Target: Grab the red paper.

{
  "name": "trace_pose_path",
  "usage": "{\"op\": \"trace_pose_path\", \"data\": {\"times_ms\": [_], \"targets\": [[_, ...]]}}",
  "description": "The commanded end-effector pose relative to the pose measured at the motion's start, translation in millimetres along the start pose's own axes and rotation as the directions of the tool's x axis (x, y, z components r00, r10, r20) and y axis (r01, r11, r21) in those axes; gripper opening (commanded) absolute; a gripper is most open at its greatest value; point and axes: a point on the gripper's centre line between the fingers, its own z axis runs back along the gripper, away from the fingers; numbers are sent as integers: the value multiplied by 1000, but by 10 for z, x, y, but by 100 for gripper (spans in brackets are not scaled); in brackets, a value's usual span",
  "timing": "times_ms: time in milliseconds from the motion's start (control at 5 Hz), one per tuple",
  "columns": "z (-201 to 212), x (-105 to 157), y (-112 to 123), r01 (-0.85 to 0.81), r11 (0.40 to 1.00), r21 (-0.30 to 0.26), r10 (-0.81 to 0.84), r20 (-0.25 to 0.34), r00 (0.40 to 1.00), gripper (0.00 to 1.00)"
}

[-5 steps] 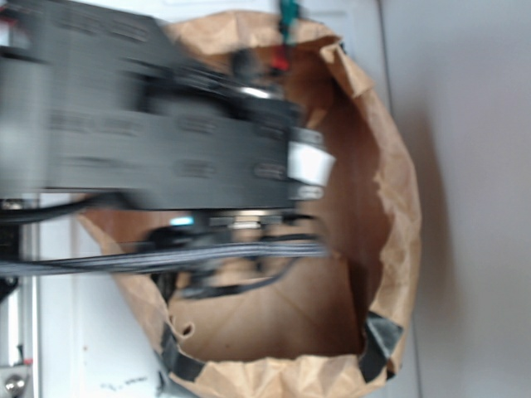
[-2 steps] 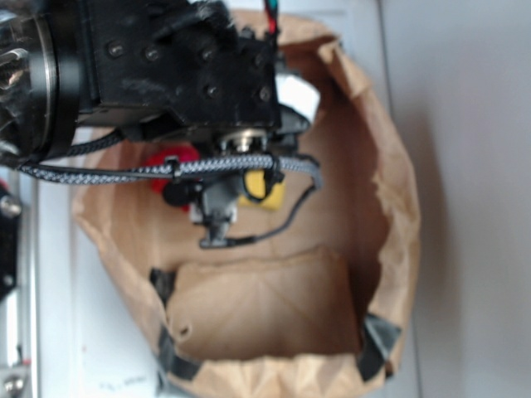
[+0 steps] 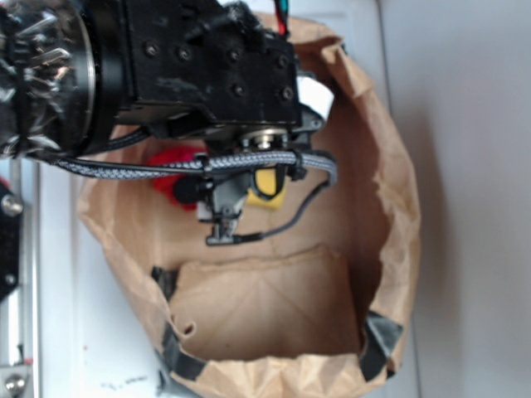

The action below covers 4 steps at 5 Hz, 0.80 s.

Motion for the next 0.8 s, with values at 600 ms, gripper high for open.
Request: {"op": "trace_pose_path", "data": {"times_ms": [600], "targets": [[-23,-105,-1,13,997,-77,-8,63,998,100]]}}
